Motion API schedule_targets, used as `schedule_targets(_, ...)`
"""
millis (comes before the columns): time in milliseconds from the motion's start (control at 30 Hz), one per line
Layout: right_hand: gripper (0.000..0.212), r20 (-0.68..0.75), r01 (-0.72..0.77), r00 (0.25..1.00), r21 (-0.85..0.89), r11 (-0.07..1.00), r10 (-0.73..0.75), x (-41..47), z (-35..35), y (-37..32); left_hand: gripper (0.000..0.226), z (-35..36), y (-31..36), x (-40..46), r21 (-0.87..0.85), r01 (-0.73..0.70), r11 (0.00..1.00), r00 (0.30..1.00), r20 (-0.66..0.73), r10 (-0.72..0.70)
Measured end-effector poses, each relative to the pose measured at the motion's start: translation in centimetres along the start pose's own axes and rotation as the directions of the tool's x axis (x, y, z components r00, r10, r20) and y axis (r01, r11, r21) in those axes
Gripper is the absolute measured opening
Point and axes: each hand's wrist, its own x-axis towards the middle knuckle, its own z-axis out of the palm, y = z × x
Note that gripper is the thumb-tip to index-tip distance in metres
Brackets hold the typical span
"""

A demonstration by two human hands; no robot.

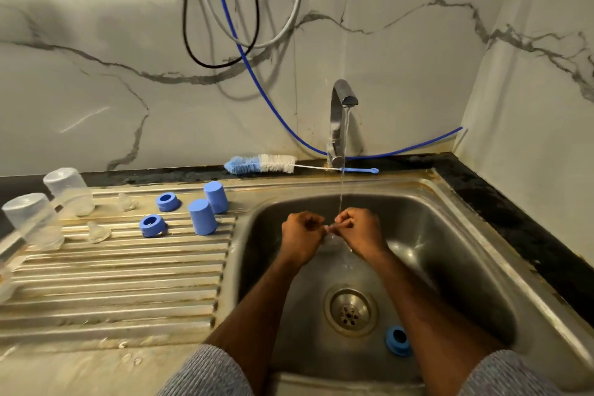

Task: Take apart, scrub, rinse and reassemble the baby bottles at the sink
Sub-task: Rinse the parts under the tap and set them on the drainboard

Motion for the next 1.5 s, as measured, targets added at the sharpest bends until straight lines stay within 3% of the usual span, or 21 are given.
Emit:
schedule_targets(133, 0.014, 0.090, 0.153, 0.986, -0.119, 0.981, -0.143, -1.2, 0.2, -2.2, 0.011, -4.4, 1.3, -1.8, 0.178, -0.128, 0.976, 0.991, -0.027, 0.135)
schedule_targets(300, 0.004, -0.020, 0.409, 0.911, -0.070, 0.910, -0.411, -2.8, 0.3, -6.0, 0.005, -11.0, 2.1, -4.1, 0.236, -0.188, 0.953, 0.982, 0.024, 0.188)
schedule_targets(400, 0.007, -0.084, 0.495, 0.861, -0.095, 0.864, -0.502, -3.3, 0.1, -7.3, 0.009, -14.6, 1.8, -5.5, 0.259, -0.212, 0.942, 0.974, -0.022, 0.225)
schedule_targets(533, 0.017, 0.155, 0.445, 0.894, -0.187, 0.876, -0.421, -4.2, 0.6, -8.0, 0.013, -18.9, 0.5, -7.6, 0.339, -0.216, 0.916, 0.959, -0.104, 0.265)
schedule_targets(833, 0.017, 0.087, 0.519, 0.847, 0.081, 0.851, -0.525, -8.5, 5.9, -17.0, 0.013, -28.0, -3.6, -11.3, 0.372, -0.122, 0.920, 0.945, -0.240, 0.222)
schedule_targets(1067, 0.021, 0.227, 0.573, 0.759, 0.213, 0.791, -0.611, -12.5, 16.2, -25.7, 0.015, -36.5, -7.4, -16.1, 0.405, 0.016, 0.914, 0.942, -0.312, 0.122)
schedule_targets(1267, 0.024, 0.301, 0.539, 0.766, 0.181, 0.823, -0.568, -14.3, 22.6, -30.2, 0.010, -41.1, -9.5, -18.0, 0.399, 0.162, 0.902, 0.890, -0.455, 0.041)
schedule_targets(1500, 0.023, 0.349, 0.495, 0.785, 0.143, 0.857, -0.512, -15.4, 25.8, -32.0, 0.005, -42.4, -10.1, -17.7, 0.345, 0.182, 0.921, 0.899, -0.437, -0.014)
